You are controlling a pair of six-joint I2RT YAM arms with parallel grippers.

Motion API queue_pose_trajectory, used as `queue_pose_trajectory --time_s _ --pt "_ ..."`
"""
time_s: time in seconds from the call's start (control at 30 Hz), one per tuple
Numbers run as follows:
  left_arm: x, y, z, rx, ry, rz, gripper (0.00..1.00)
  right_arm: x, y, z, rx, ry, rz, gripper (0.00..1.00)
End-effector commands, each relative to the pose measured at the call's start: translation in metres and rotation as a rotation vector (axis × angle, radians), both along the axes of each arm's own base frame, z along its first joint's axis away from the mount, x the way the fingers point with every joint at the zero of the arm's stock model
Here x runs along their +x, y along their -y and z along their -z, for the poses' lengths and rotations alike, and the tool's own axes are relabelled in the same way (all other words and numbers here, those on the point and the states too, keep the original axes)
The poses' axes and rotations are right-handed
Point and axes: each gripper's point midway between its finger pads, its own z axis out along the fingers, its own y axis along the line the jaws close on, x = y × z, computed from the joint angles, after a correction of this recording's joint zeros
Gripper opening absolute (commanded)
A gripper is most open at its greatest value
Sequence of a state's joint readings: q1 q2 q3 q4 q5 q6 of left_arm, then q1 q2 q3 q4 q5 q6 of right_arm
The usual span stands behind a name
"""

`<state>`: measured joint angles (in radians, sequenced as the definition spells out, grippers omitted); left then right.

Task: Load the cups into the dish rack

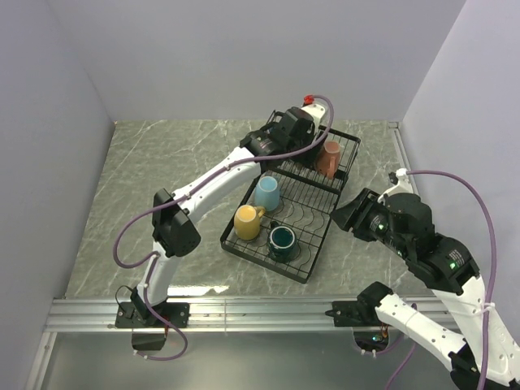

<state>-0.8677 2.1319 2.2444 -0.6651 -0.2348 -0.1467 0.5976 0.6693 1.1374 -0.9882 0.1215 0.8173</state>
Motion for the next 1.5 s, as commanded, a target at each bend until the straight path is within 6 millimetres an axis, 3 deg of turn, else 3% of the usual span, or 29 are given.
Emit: queue_pose_trajectory --time_s 0.0,0.13,0.3,0.5,0.6,0.63,0.67,0.8,0.83,0.87,0.9,1.07,1.1,1.13,1.3,1.37,1.4,1.47 --pt "-0.005 -0.014 -0.053 -0.088 0.060 -0.040 0.80 0.007 -0.005 -0.003 0.022 0.018 0.003 0.55" --pt "-0.008 -0.016 -0.058 -0.095 0.061 -0.044 0.98 0.008 -0.006 -0.002 0.026 0.014 0.001 0.56" --pt "-0.014 -0.017 -0.072 -0.113 0.077 -0.046 0.99 0.009 -0.009 -0.002 0.036 0.015 -0.006 0.56" --pt "-0.026 -0.023 -0.113 -0.193 0.110 -0.046 0.99 0.009 -0.013 -0.001 0.049 0.012 -0.018 0.56" --pt "-0.035 -0.035 -0.141 -0.252 0.130 -0.068 0.99 0.008 -0.015 0.000 0.055 0.012 -0.025 0.56" --pt "-0.038 -0.040 -0.140 -0.267 0.117 -0.085 0.97 0.008 -0.016 0.001 0.058 0.010 -0.031 0.56" --pt "-0.046 -0.050 -0.162 -0.321 0.141 -0.097 0.96 0.007 -0.017 0.003 0.066 0.005 -0.037 0.55" --pt "-0.070 -0.086 -0.179 -0.423 0.141 -0.166 0.96 0.005 -0.022 0.002 0.097 0.023 -0.063 0.55" --pt "-0.074 -0.092 -0.154 -0.400 0.098 -0.192 0.97 0.004 -0.023 0.002 0.105 0.027 -0.064 0.55" --pt "-0.088 -0.113 -0.170 -0.442 0.118 -0.211 0.98 0.003 -0.023 0.003 0.113 0.033 -0.067 0.55" --pt "-0.092 -0.126 -0.165 -0.437 0.120 -0.250 0.98 0.002 -0.024 0.004 0.122 0.033 -0.070 0.55" --pt "-0.132 -0.195 -0.105 -0.397 0.052 -0.384 0.99 -0.005 -0.027 0.020 0.154 0.016 -0.091 0.55" --pt "-0.138 -0.205 -0.078 -0.347 0.023 -0.411 0.99 -0.006 -0.028 0.024 0.153 0.009 -0.098 0.55" --pt "-0.144 -0.222 -0.080 -0.383 0.033 -0.468 0.99 -0.008 -0.029 0.027 0.154 0.006 -0.105 0.55" --pt "-0.161 -0.281 -0.044 -0.373 0.032 -0.701 0.99 -0.010 -0.027 0.034 0.142 0.016 -0.112 0.55" --pt "-0.163 -0.298 -0.047 -0.389 0.089 -0.734 0.99 -0.011 -0.024 0.038 0.141 0.019 -0.107 0.55" --pt "-0.163 -0.309 -0.018 -0.313 0.102 -0.770 0.88 -0.011 -0.024 0.038 0.144 0.023 -0.107 0.55" --pt "-0.163 -0.343 -0.007 -0.291 0.214 -0.914 0.84 -0.012 -0.024 0.040 0.151 0.030 -0.106 0.55"
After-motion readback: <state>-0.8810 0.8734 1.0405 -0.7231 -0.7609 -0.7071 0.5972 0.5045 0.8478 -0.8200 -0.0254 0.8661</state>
